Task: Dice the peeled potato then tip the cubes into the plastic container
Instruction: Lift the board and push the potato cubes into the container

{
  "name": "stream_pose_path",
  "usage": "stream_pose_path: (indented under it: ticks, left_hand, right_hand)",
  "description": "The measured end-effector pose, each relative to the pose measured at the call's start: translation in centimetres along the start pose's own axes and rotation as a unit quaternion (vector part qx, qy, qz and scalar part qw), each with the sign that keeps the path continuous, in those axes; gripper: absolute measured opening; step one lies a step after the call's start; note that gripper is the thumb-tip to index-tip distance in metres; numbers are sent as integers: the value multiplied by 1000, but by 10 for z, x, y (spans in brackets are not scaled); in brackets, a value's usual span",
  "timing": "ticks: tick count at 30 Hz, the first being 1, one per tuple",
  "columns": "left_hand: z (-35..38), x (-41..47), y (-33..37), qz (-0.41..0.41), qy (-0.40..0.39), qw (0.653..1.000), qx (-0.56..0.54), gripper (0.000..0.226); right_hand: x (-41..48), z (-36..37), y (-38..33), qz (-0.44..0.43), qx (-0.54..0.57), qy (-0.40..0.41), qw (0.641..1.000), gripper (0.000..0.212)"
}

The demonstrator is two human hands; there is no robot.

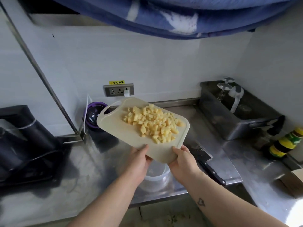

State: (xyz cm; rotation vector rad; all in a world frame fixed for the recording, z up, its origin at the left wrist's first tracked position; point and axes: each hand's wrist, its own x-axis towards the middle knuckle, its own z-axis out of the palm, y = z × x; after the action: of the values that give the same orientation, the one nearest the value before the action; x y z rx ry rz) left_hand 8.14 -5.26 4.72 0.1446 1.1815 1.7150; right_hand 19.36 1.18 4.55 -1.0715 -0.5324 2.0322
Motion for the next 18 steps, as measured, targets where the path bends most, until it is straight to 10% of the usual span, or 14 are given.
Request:
stream_pose_path:
  ticks: [18]
  left_hand:
    - [-59,53,52,14,6,973,231,23]
  right_hand:
    - [59,8,-79,27,-324,42,945,14]
